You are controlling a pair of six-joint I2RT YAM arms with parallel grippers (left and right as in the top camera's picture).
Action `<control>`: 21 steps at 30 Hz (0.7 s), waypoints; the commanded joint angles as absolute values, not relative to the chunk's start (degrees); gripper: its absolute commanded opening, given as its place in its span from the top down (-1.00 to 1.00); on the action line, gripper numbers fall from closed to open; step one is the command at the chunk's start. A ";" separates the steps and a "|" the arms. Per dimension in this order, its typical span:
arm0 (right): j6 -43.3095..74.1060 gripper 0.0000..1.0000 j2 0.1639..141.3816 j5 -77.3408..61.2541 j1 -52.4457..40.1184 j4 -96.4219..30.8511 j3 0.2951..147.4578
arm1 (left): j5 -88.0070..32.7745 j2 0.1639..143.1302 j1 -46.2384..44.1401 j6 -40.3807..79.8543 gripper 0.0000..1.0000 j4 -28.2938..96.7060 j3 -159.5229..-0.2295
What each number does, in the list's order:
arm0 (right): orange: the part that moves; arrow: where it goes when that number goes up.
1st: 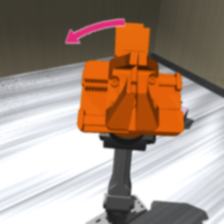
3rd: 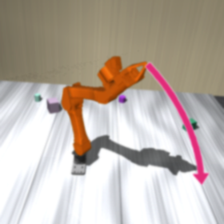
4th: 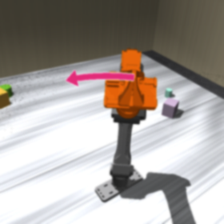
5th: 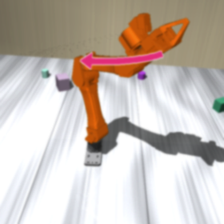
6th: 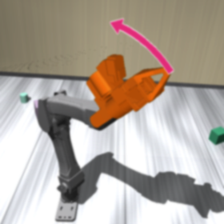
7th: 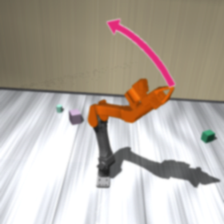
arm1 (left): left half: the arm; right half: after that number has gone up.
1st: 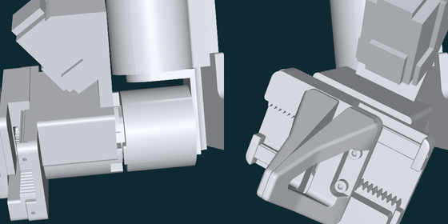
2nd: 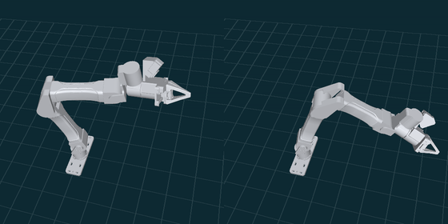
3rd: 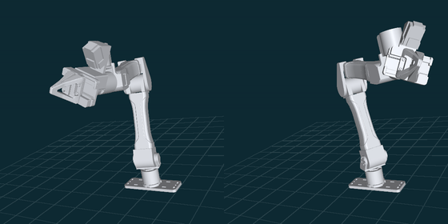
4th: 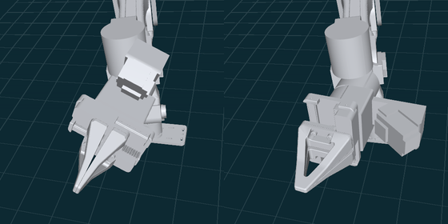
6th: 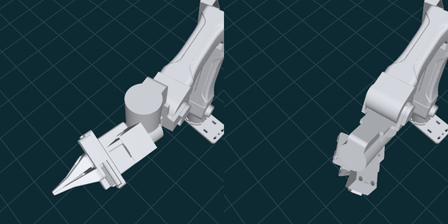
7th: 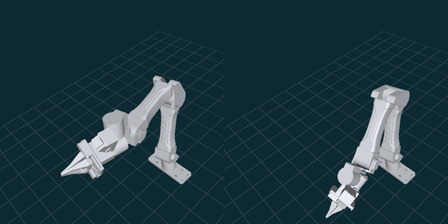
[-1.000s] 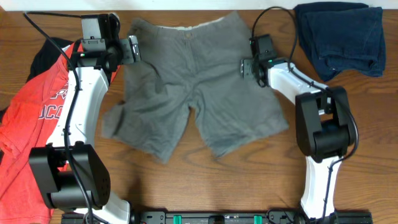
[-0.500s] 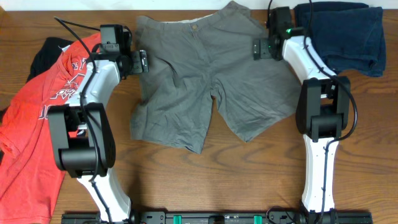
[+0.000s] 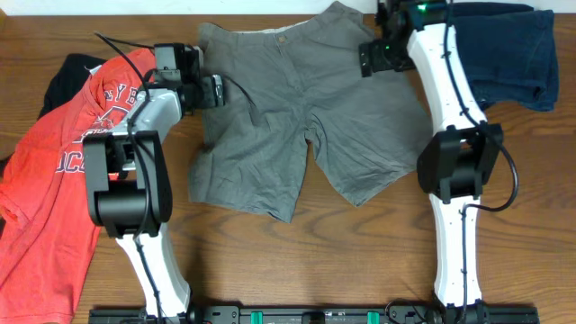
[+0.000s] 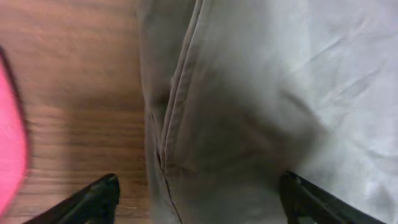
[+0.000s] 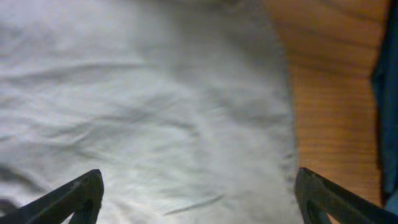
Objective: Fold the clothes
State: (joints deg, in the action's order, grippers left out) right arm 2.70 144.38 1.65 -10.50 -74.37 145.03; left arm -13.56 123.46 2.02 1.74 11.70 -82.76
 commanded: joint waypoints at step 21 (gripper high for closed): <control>9.87 -0.86 144.11 -1.69 -14.76 -87.35 147.09 | 3.38 104.62 4.34 5.02 0.88 43.48 -83.61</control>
